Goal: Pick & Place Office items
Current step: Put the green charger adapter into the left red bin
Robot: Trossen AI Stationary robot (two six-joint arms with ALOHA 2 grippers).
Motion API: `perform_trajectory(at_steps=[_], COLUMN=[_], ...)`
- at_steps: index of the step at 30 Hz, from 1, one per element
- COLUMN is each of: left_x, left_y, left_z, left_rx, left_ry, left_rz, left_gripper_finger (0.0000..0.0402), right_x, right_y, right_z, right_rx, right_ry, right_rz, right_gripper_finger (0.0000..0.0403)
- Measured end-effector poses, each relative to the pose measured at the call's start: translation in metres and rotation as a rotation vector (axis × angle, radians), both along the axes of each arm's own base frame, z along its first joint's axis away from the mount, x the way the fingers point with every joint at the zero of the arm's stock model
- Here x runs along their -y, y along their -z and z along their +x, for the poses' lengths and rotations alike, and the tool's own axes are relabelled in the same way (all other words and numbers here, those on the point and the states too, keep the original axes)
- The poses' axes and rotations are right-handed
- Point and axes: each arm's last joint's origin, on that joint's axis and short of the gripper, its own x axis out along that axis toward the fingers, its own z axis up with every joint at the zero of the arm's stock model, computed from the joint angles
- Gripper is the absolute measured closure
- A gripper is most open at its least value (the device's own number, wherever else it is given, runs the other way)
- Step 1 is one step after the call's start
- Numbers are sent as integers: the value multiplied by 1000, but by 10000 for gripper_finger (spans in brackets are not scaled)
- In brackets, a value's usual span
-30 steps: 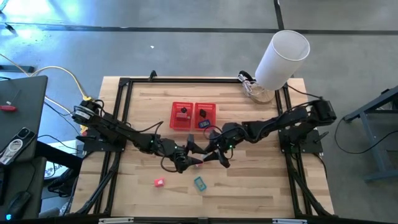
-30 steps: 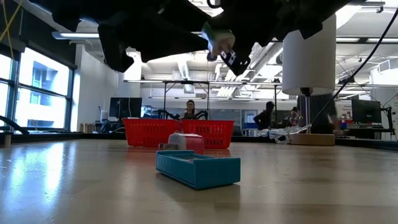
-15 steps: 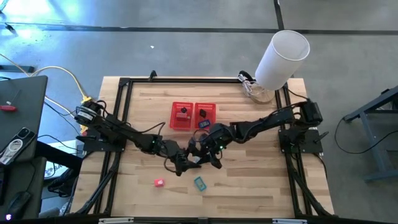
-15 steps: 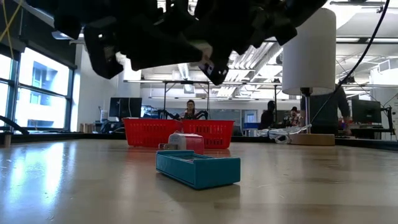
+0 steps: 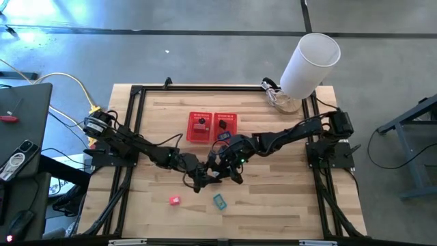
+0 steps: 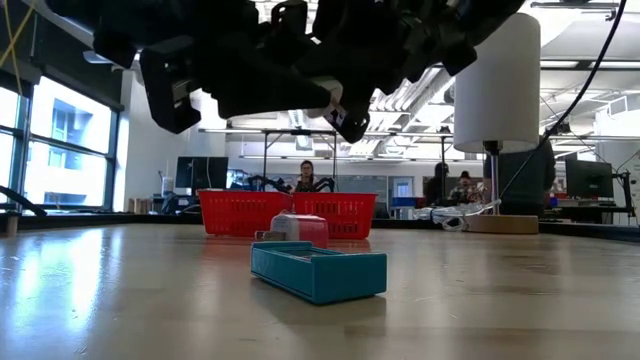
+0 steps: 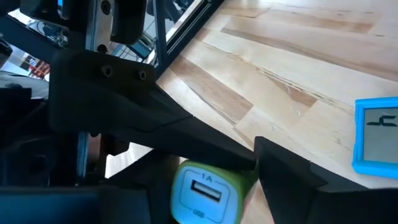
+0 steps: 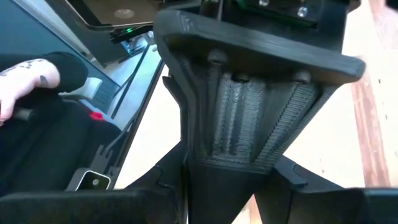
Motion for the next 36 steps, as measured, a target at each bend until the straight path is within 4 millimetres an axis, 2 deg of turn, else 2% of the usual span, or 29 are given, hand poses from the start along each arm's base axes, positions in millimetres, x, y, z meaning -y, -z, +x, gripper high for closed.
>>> perform_trajectory(at_steps=[5, 11, 19, 23, 26, 36], left_x=[0, 0, 1, 3, 6, 15], left_y=[0, 0, 2, 4, 5, 2], left_z=[0, 0, -1, -3, -4, -8], left_rx=[-2, -2, -8, -28, -28, 3], left_ry=[0, 4, 12, -30, -54, -139], left_rz=[1, 8, 25, 21, 35, 88], left_gripper_finger=[243, 249, 256, 278, 280, 280], right_x=[0, -1, -1, 1, 3, 12], right_y=[0, 1, 0, 0, 0, -13], right_z=[0, -1, -1, -1, -1, -18], right_rx=[-7, -6, -9, -5, -20, -127], right_ry=[-12, -27, -30, 23, 48, 76], right_rz=[6, 6, 8, -22, -35, -43], right_gripper_finger=[281, 282, 249, 243, 242, 244])
